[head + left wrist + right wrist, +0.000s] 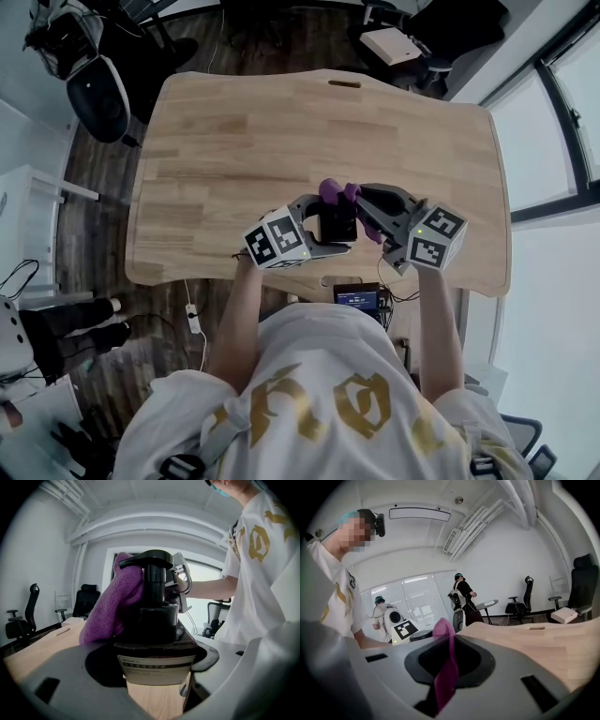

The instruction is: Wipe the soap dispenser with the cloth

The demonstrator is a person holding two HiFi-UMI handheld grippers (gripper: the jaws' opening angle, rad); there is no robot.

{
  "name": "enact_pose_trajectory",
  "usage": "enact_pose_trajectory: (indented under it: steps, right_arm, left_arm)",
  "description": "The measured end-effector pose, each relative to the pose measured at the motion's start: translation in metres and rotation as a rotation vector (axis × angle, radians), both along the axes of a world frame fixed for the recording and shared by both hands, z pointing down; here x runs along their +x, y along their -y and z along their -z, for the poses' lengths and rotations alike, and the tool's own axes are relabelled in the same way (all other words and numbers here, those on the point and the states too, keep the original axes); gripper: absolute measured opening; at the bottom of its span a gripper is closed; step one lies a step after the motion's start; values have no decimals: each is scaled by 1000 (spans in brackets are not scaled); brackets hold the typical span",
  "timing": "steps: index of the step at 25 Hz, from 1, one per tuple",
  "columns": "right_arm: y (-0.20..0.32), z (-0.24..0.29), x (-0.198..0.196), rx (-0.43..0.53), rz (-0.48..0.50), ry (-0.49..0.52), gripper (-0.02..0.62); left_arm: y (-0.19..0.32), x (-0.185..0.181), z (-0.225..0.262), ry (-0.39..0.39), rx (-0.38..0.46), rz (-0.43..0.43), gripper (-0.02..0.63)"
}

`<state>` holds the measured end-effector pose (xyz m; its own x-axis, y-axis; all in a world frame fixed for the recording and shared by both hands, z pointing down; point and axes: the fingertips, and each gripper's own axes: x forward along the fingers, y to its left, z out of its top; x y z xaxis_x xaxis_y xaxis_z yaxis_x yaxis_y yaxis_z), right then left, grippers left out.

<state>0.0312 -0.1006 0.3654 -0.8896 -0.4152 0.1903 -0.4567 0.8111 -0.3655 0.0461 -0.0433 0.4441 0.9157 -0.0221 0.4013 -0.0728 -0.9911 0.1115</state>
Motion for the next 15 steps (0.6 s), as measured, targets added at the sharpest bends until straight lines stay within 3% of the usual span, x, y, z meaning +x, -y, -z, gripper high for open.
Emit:
enact_pose_trajectory:
  steps: [9, 15]
  right_arm:
    - [2, 1, -5, -97, 109, 134, 37]
    - [0, 5, -12, -93, 183, 126, 37]
  left_arm:
    - [-4, -1, 7, -26, -42, -39, 356]
    - [-10, -1, 13, -42, -53, -54, 356]
